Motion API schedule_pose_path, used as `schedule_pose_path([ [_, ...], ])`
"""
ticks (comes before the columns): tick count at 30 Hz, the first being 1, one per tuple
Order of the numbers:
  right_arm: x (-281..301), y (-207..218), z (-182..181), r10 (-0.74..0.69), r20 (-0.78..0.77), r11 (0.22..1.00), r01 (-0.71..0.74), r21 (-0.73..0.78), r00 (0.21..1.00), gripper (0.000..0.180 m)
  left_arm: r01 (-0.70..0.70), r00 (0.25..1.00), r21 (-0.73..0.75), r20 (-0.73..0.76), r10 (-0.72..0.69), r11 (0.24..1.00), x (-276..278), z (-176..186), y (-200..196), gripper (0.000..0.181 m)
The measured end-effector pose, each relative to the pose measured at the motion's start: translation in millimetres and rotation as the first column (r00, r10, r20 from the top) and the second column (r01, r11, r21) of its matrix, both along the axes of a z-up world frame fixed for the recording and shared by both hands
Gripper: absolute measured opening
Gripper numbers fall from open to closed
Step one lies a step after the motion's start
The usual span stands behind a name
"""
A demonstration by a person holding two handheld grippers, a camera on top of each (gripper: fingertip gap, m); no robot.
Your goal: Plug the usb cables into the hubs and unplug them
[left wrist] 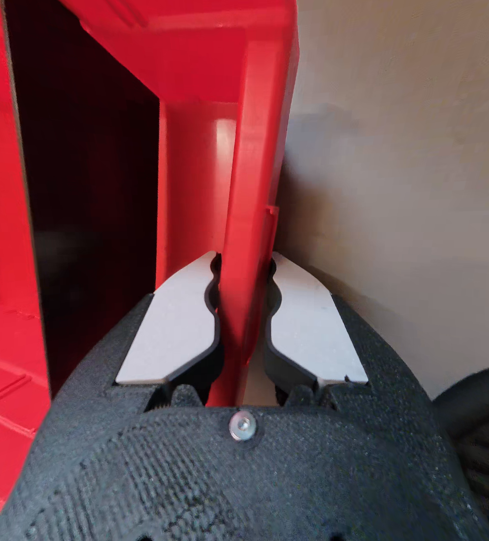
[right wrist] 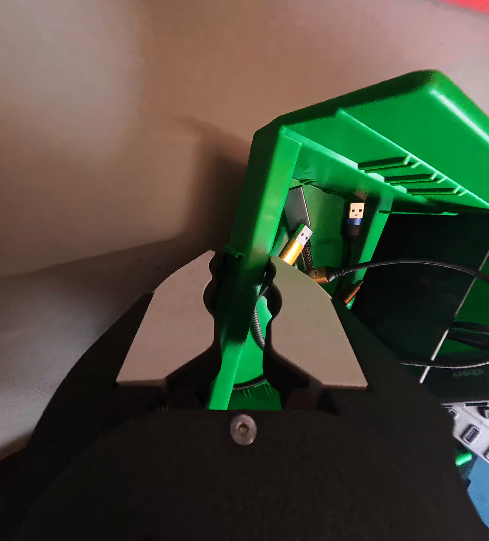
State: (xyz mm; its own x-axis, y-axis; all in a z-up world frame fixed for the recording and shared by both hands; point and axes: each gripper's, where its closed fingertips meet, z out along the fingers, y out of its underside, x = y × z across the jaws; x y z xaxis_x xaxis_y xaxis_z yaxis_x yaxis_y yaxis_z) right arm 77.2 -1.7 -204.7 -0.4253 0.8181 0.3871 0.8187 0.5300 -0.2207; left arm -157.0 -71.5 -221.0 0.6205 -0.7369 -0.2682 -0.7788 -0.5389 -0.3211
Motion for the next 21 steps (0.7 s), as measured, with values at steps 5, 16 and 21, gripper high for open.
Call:
schedule_pose_path([
  [5,-1,-57,1,0.056,-0.035,0.998,-0.056,-0.005,0.998,0.03,0.088,0.996,0.019,-0.005,-0.088,0.996,31,0,22,0.03],
  [16,10,-115,80,-0.152,-0.53,0.977,0.044,-0.211,0.834,0.032,-0.01,0.963,0.284,0.262,-0.067,0.959,66,40,28,0.048],
  [21,82,-48,124,-0.545,-0.748,0.835,0.323,-0.445,0.379,0.041,-0.211,0.73,0.283,0.683,-0.042,0.936,112,92,-14,0.05],
])
